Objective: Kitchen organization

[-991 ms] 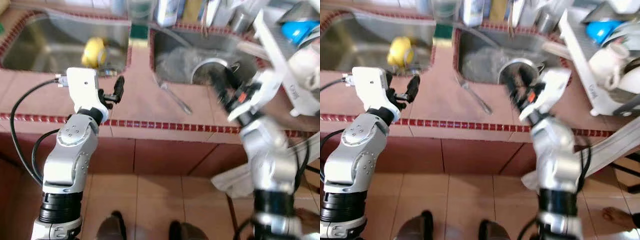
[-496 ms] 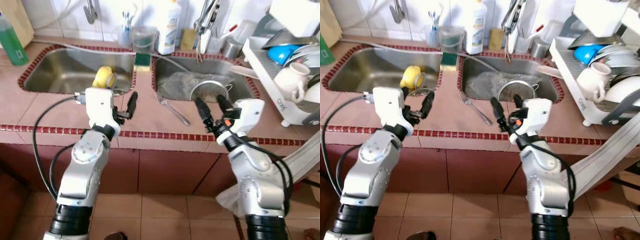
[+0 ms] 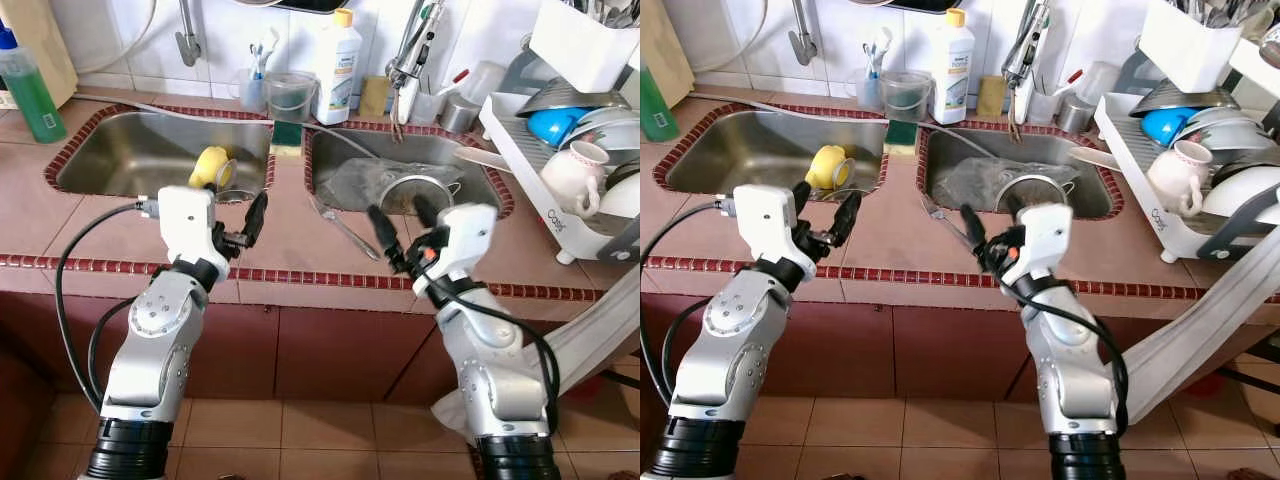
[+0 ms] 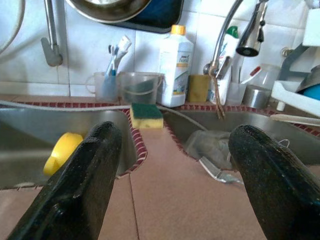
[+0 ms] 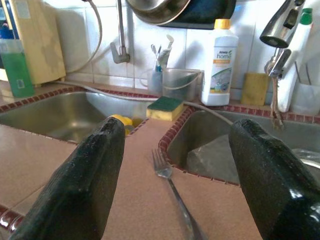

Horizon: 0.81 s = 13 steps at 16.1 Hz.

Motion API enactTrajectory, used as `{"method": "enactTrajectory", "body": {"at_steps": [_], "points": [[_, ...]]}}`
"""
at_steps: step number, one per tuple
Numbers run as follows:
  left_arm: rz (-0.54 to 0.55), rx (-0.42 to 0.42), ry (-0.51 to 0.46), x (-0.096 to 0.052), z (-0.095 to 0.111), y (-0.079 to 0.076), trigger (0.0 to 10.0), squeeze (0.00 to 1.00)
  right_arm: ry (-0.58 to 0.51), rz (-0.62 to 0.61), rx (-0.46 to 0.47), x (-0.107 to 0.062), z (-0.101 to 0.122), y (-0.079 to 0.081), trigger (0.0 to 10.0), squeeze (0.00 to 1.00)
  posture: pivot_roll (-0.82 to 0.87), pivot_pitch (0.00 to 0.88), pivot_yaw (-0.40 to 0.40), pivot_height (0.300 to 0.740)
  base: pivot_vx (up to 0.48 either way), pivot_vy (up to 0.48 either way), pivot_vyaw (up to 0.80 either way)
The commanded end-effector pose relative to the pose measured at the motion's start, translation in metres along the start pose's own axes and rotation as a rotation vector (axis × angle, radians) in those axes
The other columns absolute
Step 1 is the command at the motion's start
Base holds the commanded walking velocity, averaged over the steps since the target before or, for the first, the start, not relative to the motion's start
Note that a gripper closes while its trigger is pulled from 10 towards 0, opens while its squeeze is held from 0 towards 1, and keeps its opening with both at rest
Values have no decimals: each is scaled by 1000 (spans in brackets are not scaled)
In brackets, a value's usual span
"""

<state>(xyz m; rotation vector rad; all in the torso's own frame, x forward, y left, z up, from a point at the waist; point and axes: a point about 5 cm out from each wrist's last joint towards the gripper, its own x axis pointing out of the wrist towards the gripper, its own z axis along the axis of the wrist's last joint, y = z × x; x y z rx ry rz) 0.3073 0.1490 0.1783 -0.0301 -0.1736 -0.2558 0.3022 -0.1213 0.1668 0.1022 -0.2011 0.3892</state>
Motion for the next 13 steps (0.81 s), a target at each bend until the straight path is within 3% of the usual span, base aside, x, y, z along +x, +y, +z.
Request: {"method": "enactTrajectory", "body": {"at_steps": [1, 9, 13], "points": [[-2, 4, -2, 0, 0, 2, 10000, 0, 6, 0, -23, -1, -2, -3, 10000, 0, 1, 0, -64, 740, 0, 0, 0], [-8, -2, 18, -5, -6, 1, 10000, 0, 44, 16, -43, -8, -9, -1, 10000, 0, 3, 0, -77, 740, 0, 0, 0], [-12, -6, 25, -6, -8, -1, 10000, 0, 59, 24, -53, -10, -12, -2, 10000, 0, 2, 0, -82, 740, 249, 0, 0]]}}
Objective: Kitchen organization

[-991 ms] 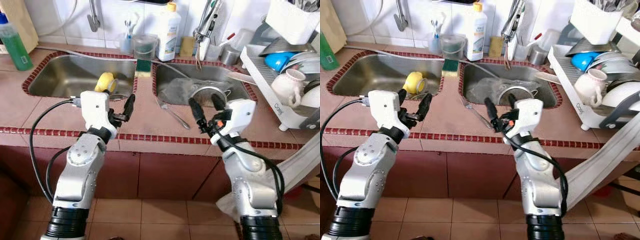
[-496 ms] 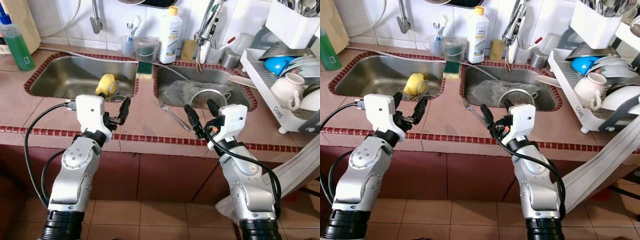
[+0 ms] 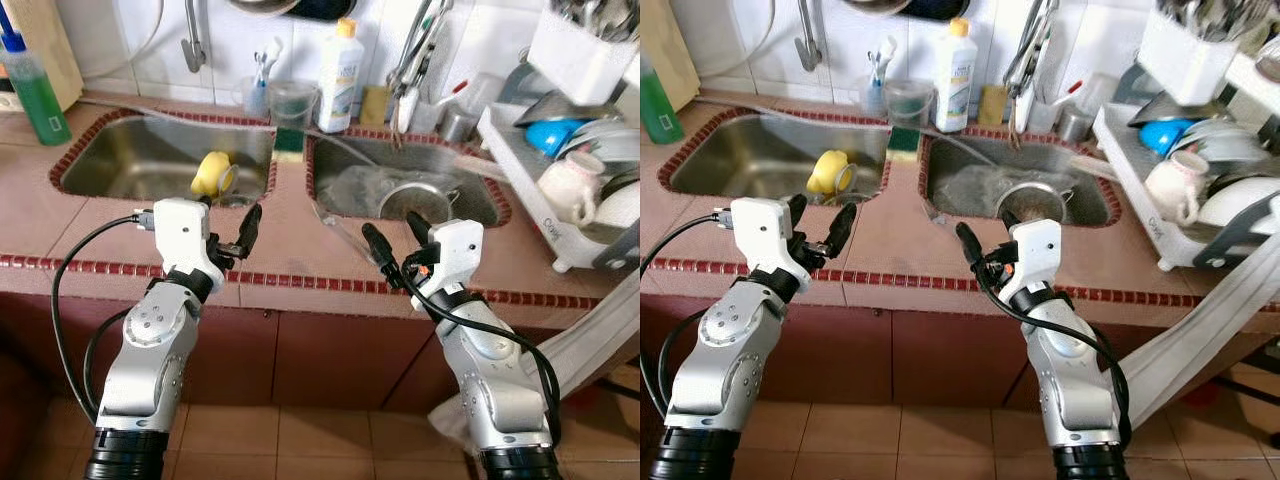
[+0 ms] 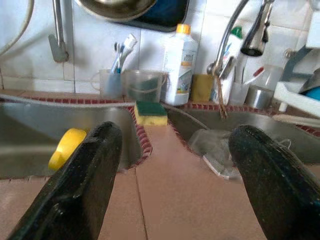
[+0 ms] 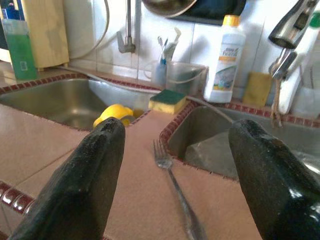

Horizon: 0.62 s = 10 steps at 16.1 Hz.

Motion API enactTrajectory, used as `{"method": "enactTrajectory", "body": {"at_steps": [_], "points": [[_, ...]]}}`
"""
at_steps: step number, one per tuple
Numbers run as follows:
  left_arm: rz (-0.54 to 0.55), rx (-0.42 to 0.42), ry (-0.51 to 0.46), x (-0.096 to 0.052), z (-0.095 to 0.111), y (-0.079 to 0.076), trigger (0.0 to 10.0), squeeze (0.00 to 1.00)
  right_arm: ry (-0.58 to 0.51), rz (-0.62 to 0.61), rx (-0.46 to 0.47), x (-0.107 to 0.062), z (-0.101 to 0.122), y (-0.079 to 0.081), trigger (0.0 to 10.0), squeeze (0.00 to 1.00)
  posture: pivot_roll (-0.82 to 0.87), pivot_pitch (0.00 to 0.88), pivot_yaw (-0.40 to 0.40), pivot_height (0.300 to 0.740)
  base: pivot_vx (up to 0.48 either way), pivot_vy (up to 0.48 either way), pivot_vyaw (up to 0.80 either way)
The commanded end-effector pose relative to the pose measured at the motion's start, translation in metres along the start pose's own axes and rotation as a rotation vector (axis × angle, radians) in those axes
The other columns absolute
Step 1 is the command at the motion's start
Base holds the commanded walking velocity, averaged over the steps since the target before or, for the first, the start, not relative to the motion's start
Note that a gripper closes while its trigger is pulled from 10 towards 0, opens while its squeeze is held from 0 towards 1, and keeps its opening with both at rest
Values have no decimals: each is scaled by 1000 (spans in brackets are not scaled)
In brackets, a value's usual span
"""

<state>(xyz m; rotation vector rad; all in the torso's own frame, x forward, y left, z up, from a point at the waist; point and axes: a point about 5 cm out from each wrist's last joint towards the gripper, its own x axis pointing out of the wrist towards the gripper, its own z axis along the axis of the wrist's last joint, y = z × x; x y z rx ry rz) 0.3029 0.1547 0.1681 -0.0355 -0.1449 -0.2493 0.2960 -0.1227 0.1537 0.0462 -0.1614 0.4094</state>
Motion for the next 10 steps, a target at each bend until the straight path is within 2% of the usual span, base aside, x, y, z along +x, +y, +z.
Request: {"method": "enactTrajectory", "body": {"at_steps": [1, 10], "points": [[-20, 1, -2, 1, 1, -5, 10000, 0, 9, 1, -8, -1, 0, -2, 10000, 0, 2, 0, -82, 740, 251, 0, 0], [-19, -3, 1, 2, 0, -5, 10000, 0, 9, 7, -12, 0, 0, -2, 10000, 0, 3, 0, -89, 740, 251, 0, 0]]}}
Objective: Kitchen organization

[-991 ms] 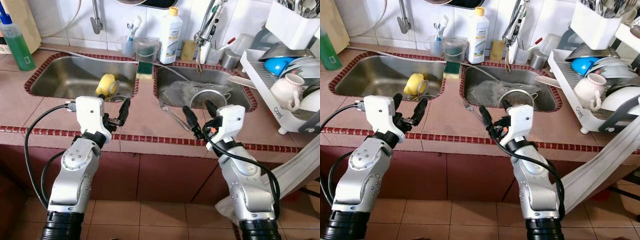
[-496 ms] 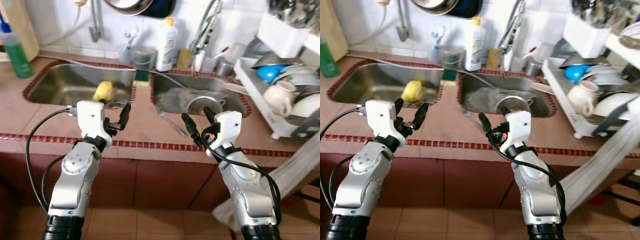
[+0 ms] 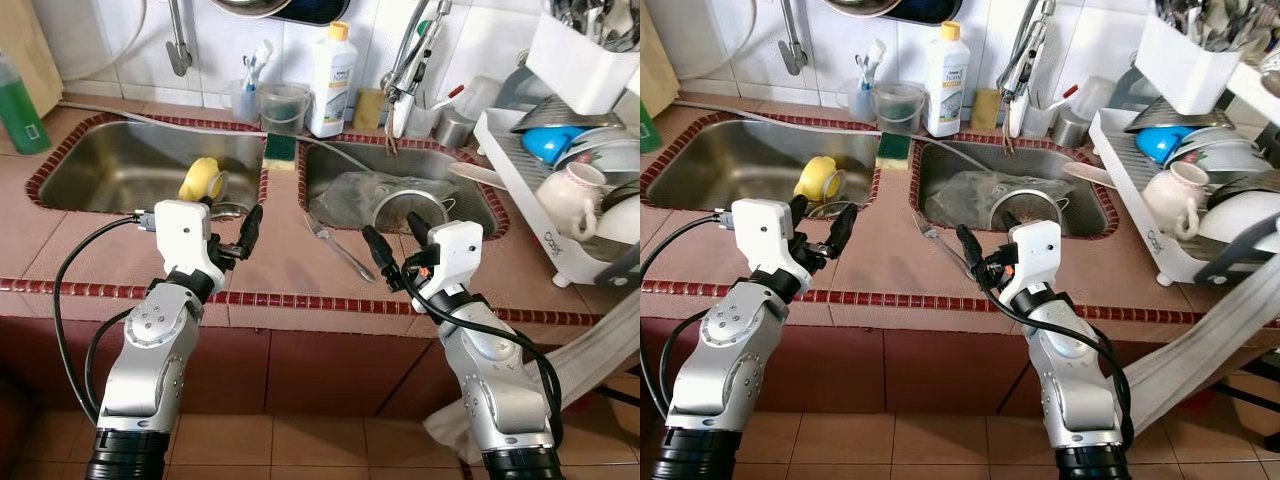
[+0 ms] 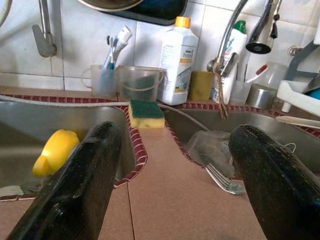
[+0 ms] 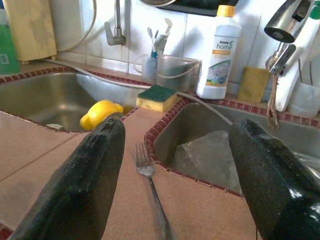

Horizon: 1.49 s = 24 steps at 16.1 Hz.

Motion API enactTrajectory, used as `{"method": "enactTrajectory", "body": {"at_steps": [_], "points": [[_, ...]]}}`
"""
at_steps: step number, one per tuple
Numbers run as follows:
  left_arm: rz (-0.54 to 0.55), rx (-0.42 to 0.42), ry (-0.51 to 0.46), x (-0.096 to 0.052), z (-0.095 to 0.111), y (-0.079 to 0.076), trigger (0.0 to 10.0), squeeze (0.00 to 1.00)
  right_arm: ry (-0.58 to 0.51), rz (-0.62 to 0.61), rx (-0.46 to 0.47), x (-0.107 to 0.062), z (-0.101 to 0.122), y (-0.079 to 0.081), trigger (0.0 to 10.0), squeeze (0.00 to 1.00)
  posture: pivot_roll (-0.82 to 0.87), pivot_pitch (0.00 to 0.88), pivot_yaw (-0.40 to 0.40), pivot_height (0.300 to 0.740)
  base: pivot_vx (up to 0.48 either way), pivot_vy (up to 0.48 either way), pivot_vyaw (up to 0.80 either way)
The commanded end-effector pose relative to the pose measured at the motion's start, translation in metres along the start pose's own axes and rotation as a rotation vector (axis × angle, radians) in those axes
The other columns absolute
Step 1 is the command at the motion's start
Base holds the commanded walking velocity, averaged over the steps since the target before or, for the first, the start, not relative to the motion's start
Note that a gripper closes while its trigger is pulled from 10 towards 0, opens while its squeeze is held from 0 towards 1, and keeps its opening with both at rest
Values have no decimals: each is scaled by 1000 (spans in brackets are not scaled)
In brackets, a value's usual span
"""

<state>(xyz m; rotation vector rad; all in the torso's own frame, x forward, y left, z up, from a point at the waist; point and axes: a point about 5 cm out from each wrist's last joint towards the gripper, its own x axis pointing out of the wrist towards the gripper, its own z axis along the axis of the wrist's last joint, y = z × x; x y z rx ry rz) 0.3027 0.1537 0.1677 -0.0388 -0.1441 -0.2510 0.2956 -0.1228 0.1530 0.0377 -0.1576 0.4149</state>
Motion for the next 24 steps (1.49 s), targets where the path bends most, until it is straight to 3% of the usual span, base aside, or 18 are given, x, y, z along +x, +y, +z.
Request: {"method": "enactTrajectory", "body": {"at_steps": [1, 24], "points": [[-18, 0, 0, 2, 0, -4, 10000, 0, 4, 2, -5, 0, 1, -2, 10000, 0, 3, 0, -89, 740, 251, 0, 0], [-18, -23, -2, 4, 1, -6, 10000, 0, 11, 14, -8, 1, 0, -1, 10000, 0, 4, 0, -97, 740, 286, 0, 0]]}}
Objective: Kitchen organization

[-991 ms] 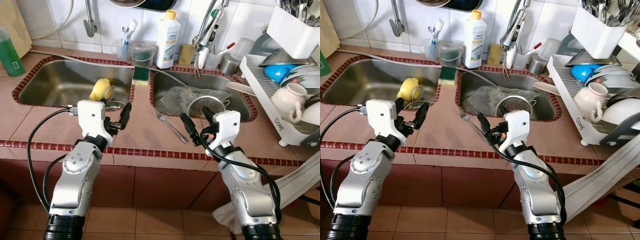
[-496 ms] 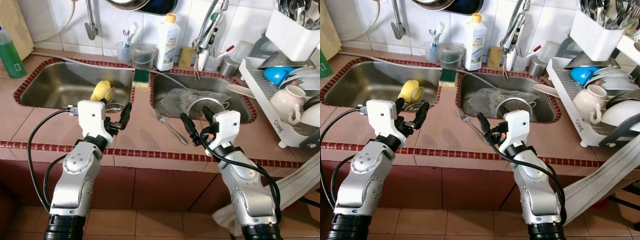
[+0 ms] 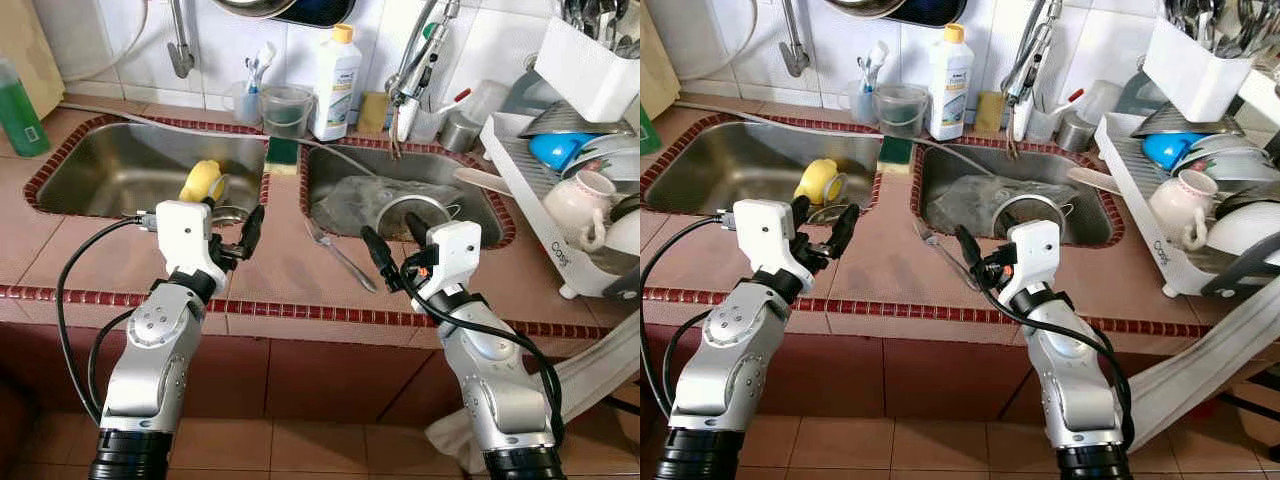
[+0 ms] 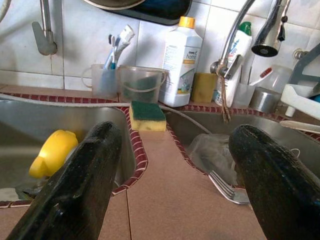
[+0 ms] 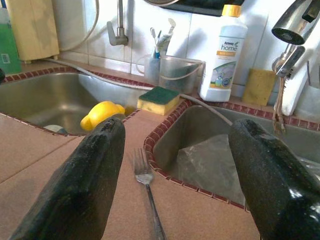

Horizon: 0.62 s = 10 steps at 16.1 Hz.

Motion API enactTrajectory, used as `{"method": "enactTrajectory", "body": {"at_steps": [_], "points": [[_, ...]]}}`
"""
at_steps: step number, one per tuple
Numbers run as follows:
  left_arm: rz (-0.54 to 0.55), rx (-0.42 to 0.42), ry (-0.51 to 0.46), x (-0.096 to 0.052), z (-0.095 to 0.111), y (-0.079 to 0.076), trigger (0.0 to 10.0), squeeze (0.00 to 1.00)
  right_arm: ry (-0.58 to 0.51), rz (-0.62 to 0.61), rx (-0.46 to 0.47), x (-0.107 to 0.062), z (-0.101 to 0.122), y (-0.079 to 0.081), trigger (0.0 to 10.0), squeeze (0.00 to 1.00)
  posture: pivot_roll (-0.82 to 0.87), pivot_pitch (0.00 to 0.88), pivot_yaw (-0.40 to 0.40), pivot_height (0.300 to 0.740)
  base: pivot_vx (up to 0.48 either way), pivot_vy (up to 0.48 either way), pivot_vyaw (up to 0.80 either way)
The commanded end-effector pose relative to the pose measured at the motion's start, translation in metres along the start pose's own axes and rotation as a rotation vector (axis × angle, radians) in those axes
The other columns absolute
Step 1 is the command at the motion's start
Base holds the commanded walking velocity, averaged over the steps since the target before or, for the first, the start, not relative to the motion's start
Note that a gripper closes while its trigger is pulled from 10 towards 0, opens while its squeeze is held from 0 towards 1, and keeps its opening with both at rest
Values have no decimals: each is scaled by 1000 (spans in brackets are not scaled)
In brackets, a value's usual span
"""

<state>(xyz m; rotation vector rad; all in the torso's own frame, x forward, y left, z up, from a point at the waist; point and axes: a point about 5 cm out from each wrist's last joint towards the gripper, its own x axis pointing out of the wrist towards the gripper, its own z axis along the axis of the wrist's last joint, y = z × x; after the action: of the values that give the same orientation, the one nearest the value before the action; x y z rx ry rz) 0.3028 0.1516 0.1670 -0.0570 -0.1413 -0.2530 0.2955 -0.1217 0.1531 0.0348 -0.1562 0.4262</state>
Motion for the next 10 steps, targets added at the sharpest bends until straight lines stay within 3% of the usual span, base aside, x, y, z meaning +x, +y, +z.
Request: {"method": "enactTrajectory", "body": {"at_steps": [1, 10], "points": [[-17, -6, -3, 3, 2, -4, 10000, 0, 10, 3, -6, 0, 0, -2, 10000, 0, 4, 0, -97, 740, 345, 0, 0], [-14, -9, -4, 2, 2, -4, 10000, 0, 17, 7, -8, -1, -1, -2, 10000, 0, 2, 0, -98, 740, 354, 0, 0]]}}
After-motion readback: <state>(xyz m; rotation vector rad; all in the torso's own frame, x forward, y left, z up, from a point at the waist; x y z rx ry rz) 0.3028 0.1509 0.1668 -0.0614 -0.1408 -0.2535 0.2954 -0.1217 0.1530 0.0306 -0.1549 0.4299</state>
